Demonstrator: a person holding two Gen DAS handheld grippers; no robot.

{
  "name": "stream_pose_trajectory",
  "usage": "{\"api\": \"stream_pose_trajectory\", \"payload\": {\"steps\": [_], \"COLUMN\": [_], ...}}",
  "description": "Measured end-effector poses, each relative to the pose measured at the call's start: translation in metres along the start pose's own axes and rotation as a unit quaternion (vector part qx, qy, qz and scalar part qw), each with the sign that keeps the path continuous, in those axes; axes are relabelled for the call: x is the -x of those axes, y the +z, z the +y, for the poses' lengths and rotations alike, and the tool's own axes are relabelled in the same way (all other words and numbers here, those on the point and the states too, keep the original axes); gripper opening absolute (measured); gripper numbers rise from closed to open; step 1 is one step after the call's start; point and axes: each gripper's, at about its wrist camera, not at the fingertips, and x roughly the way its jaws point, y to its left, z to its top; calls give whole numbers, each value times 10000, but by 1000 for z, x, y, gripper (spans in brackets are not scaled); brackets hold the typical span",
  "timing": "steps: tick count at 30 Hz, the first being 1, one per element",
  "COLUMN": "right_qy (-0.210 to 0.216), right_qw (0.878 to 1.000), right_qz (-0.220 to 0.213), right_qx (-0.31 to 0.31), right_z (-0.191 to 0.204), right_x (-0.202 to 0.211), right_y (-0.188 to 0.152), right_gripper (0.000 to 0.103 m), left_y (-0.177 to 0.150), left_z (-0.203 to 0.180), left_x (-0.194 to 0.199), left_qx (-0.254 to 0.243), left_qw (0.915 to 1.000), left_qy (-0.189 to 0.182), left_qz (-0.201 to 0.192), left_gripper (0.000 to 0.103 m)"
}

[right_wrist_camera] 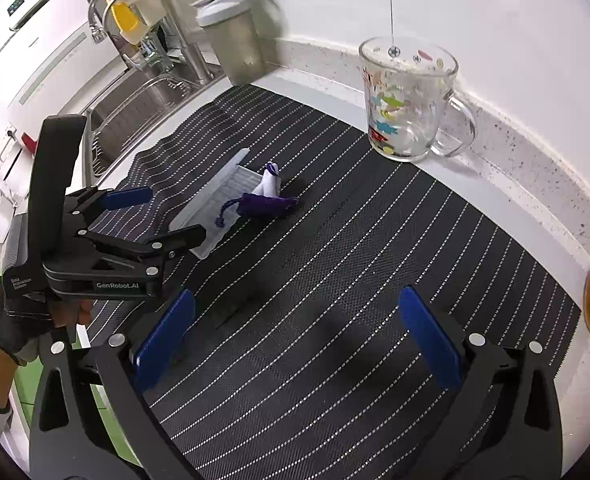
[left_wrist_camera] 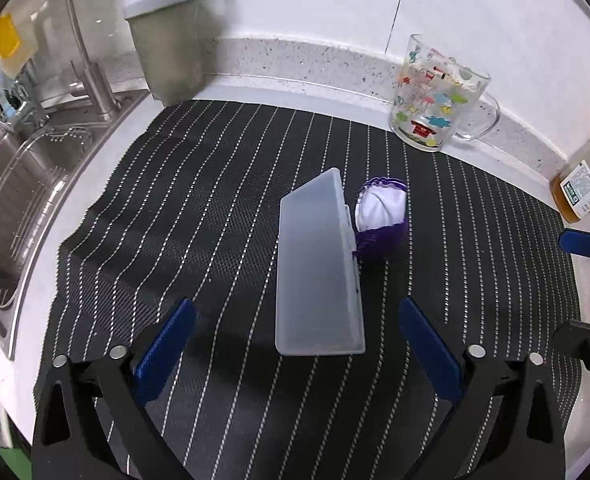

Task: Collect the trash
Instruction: 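Grasp the clear plastic container with the left gripper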

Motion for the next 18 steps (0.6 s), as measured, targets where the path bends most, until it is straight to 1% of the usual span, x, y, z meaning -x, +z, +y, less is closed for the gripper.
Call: {"api": "stream_pose_trajectory", "payload": {"steps": [1,2,3,5,7,8,9,10,11,18], "right_qy": [6,13,20,35,44,46,48,54,58,60], "right_qw": [10000,10000,10000,10000,10000,10000,10000,10000,10000,9999], "right_qz": [8,19,24,32,41,41,44,46,51,92], "right_qx": [-5,-9,-9,5,25,30,37,44,50,102], "right_z": [0,0,1,3,6,6,7,8,9,17], "right_x": [-2,-4,-7,-11,-14,-15,-17,-19,-20,-38], "right_y": [1,3,5,8,12,13,15,17,19,31], "right_gripper": [100,100,100,100,100,100,100,100,100,100], "left_y": [1,2,3,5,7,8,9,11,13,18], "left_z": [1,2,4,5,7,7,8,10,13,23], "left_x": [-3,-4,-5,-6,-5,-5,-2,-1,2,17], "left_qx": [-16,-20,-20,-41,-45,-55,-73,-76,-54,-53], "left_qw": [10000,10000,10000,9999,9999,9999,9999,9999,9999,9998], "left_qy": [-6,0,-21,-18,-49,-95,-80,-63,-94,-3], "left_qz": [46,74,93,105,99,94,55,19,-2,-189], "left_gripper": [74,64,59,37,35,27,23,13,6,6]}}
